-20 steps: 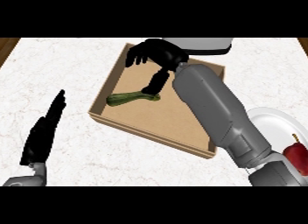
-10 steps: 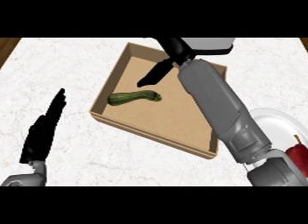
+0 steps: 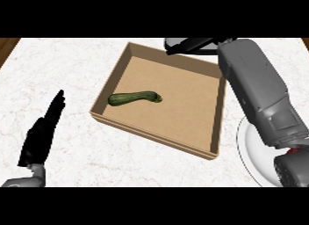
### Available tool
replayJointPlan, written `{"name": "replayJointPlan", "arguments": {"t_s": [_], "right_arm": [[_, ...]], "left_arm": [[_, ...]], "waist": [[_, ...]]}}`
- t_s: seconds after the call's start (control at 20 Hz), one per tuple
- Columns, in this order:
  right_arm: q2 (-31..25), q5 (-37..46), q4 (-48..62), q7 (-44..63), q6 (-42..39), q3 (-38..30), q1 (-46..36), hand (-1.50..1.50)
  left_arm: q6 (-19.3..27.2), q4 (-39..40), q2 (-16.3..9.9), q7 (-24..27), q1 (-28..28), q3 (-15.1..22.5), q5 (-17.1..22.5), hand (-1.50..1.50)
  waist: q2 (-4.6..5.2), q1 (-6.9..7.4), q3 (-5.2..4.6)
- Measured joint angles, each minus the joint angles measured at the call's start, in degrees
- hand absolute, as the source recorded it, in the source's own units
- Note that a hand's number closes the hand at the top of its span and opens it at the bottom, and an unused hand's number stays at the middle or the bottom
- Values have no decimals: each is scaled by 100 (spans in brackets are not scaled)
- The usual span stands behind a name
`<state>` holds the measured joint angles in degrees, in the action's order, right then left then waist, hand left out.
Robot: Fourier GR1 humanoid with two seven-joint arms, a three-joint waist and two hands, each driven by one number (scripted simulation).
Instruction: Pick the squash from the plate and place it in the cardboard box
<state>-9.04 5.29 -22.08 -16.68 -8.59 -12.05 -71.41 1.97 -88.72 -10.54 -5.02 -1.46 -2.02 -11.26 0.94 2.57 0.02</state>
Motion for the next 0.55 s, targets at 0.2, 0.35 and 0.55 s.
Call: {"name": "replayJointPlan", "arguments": {"t_s": [0.2, 0.35, 0.55], "right_arm": [[-725, -201, 353, -112, -265, -366, 15, -150], [-1248, -316, 585, -223, -598, -568, 56, -150], [-1901, -352, 791, -402, -1145, -685, 111, -150]], "left_arm": [[-28, -19, 13, -19, -37, 22, 4, 0], [-77, -67, -17, -14, -43, 12, 31, 0], [-74, -68, 23, -44, -129, 63, 4, 0]], "waist": [[46, 50, 3], [79, 107, 7], [129, 178, 13]]}}
